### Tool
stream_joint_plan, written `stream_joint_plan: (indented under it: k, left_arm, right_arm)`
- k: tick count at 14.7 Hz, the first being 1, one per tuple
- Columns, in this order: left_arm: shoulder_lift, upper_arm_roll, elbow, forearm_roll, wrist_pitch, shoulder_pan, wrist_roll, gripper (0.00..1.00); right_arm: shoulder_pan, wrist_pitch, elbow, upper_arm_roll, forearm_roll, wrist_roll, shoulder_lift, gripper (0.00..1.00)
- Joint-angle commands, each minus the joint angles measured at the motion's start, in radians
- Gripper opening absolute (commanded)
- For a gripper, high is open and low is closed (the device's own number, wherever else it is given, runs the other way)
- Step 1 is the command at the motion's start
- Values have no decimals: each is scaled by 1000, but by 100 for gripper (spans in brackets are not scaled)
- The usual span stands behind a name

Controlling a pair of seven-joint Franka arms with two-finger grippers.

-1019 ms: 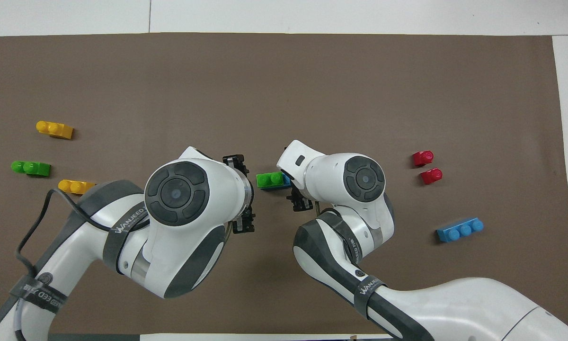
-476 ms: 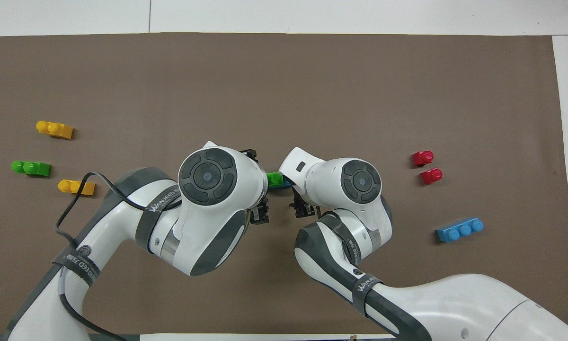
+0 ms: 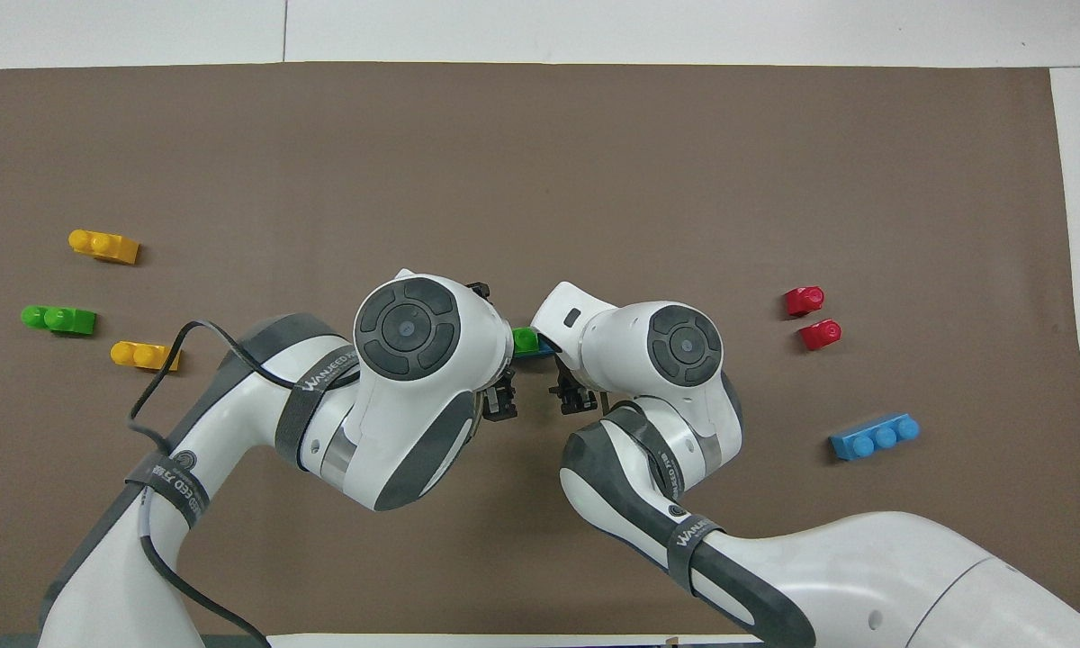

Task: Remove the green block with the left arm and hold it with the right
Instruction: 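Close the left gripper on green and the right gripper on blue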

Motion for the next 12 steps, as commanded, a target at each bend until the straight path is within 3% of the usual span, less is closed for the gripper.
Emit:
stream_joint_plan:
  k: [1,3,7,10,12]
  left_arm:
    - [22,14,11,-13,23,-19,-24,100]
    - [29,16,11,-13,20,-19,-24,100]
    - [35,14,12,-13,23,-21,-27,100]
    - [37,16,14,-11,21,-22,-39,100]
    - [37,16,14,-11,21,-21,-41,100]
  right_arm:
    - [-18,49,-9,12,2,-21,20,100]
    - [-19,49,-9,12,2,-21,21,100]
    - [-26,47,-3,14,2,-23,27,89]
    - [-26,50,0,14,3,-23,29,74]
    - [-26,50,0,15,2,-25,27,54]
